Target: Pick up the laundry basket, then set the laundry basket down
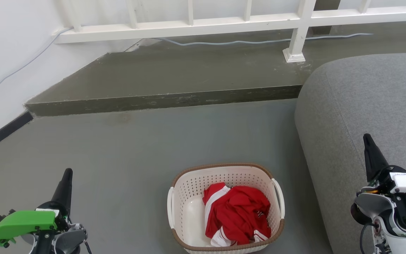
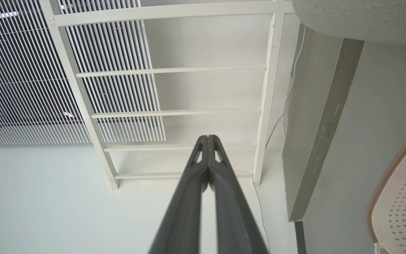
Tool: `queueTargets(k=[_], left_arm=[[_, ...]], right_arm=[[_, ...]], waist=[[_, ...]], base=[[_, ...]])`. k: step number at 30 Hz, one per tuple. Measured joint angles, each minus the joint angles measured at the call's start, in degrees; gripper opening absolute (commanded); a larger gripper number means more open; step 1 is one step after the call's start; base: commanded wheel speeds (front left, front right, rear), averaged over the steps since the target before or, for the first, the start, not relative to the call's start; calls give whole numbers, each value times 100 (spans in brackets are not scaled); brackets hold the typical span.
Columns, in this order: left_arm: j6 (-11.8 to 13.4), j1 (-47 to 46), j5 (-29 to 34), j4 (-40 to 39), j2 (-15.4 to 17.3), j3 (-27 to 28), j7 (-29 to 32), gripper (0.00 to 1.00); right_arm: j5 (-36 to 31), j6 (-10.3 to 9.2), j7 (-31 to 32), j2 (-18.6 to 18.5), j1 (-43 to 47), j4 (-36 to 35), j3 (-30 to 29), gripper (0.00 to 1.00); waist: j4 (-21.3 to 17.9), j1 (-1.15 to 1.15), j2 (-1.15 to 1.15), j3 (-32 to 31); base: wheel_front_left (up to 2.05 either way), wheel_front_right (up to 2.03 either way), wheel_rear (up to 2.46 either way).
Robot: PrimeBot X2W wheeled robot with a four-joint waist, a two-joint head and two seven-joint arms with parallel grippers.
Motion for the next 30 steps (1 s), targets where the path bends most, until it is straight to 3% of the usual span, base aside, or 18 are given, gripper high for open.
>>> queueTargets(k=[30], left_arm=[[0, 0, 0, -1, 0, 0, 0, 0]], right_arm=[[0, 1, 0, 0, 1, -2, 0, 0]], waist=[[0, 0, 0, 0]], base=[[0, 0, 0]])
